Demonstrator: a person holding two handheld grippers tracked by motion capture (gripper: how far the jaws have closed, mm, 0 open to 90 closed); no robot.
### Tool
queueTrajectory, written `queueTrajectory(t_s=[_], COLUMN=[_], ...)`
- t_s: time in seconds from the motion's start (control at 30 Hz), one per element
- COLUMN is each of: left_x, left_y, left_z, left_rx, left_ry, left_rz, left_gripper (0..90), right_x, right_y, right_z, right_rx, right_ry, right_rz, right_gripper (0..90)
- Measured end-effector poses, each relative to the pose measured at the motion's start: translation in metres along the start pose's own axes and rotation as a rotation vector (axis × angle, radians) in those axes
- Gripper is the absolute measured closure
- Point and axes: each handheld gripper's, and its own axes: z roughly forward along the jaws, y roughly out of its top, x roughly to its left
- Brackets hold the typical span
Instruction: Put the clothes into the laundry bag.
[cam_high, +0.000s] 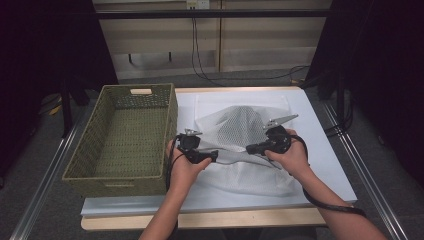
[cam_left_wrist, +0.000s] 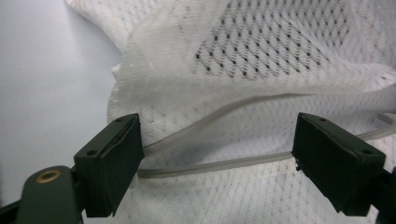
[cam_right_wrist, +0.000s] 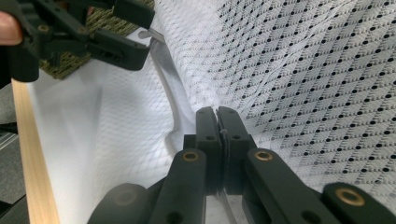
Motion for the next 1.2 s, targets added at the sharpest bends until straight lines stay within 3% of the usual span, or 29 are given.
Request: queueTrajectory(t_s=[0.37,0.5,0.73,0.93,1.2], left_x=[0.005,0.005,0.004,0.005,0.004], left_y=[-0.005,-0.005,-0.006,-0.006,-0.007], left_z=[0.004,0.005,0.005,0.005,0.005], left_rx=[0.018,0.016,0.021,0.031,0.033], left_ry=[0.026,0.026,0.020,0.012,0.001], left_rz=[0.000,0.000,0.005,0.015,0.017], left_gripper=[13.0,12.8,12.0,11.1,10.3], right_x=[0.002,0.003,0.004,0.002,0.001], right_y=[-0.008,-0.011,-0.020,-0.031,-0.048], right_z=[-0.006,-0.012,-0.022,-0.030,-0.043], right_rx=[-0.007,-0.031,-0.053,-0.043,-0.038], right_ry=[-0.006,-0.012,-0.056,-0.104,-0.175], right_rz=[-0.019,-0.016,-0.011,-0.014,0.002], right_gripper=[87.7,82.6,59.6,50.2,44.0])
